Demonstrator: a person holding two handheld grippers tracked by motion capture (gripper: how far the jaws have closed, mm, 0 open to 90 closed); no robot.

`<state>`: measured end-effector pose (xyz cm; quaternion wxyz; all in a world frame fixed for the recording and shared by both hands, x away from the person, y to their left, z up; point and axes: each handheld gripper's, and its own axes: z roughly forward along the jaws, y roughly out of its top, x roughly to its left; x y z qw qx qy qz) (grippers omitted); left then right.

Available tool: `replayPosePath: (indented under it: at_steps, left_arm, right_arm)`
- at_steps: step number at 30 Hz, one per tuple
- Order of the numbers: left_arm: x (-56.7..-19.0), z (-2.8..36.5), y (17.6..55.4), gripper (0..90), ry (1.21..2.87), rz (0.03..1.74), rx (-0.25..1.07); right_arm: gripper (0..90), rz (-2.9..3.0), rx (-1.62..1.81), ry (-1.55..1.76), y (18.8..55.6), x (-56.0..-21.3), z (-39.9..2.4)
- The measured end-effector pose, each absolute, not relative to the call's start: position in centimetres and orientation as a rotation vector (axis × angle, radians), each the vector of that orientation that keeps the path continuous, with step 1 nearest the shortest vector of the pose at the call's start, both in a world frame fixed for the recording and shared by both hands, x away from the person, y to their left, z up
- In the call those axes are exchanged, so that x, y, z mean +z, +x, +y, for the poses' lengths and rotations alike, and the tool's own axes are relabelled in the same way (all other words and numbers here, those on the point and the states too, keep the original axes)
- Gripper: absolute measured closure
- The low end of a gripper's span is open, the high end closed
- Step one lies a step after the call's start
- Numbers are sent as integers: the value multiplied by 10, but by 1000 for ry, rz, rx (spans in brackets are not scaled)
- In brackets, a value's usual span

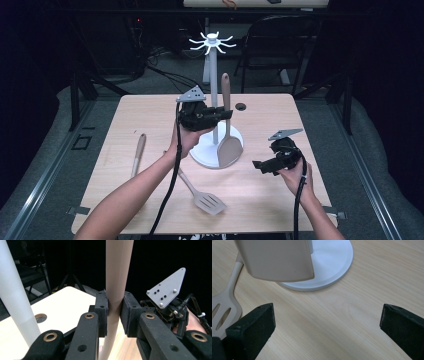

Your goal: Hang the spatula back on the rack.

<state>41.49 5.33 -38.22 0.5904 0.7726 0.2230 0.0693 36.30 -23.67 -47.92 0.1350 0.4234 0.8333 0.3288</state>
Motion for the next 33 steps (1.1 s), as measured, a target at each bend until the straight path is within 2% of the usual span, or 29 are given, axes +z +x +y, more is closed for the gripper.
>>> replayPosePath:
  at_steps: [33]
  left_arm:
    - [-350, 50, 429, 770, 1771, 511, 186]
  right_arm:
    - [0, 2431, 954, 1193, 361, -477, -233]
